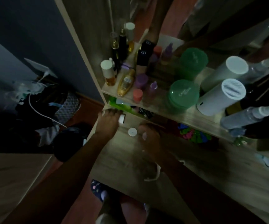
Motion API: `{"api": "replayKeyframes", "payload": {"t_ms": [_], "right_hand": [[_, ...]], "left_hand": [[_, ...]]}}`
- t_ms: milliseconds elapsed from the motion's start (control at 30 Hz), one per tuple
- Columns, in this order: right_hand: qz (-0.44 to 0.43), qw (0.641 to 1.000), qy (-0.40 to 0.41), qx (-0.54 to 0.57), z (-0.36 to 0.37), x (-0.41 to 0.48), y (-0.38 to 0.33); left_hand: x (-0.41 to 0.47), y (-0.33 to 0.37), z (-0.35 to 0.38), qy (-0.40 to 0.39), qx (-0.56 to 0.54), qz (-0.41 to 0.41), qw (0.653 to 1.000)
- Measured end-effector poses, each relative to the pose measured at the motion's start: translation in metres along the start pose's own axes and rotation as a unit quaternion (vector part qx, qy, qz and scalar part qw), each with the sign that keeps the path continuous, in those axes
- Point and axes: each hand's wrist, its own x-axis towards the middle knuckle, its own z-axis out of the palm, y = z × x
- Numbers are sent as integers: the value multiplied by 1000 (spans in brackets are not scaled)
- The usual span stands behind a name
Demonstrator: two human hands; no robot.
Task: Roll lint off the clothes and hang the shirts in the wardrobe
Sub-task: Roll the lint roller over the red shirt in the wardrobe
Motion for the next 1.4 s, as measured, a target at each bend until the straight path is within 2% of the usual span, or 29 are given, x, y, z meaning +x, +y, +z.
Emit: {"api": "replayKeyframes", "payload": {"t_ms": [100,167,333,500,533,600,700,767,967,1167,1400], "right_hand": [[8,999,-46,13,14,1,7],[-18,998,-60,14,21,4,7],[-30,992,-105,-58,23,15,0],[-42,992,-94,-66,19,12,-5],[-42,993,-98,-50,18,10,-8],[-12,990,-124,64,9,4,-16],[35,955,-152,252,-26,-9,-40],[15,941,-156,299,-54,-19,-54],[-94,924,-189,320,-110,-42,-98],[-132,913,-230,309,-128,-53,-122],[-164,915,-217,297,-137,-53,-133]], "left_hand": [[-14,-1,8,10,19,-41,999],[-30,0,9,21,3,-56,998],[-76,11,2,13,-86,-102,991],[-118,24,-8,6,-181,-136,974],[-125,25,-12,8,-199,-142,970],[-141,29,-21,17,-236,-152,960],[-169,42,-42,33,-297,-154,942],[-188,51,-58,41,-334,-153,929],[-229,69,-88,95,-369,-150,912],[-245,76,-110,137,-383,-151,901],[-245,82,-129,159,-365,-148,905]]}}
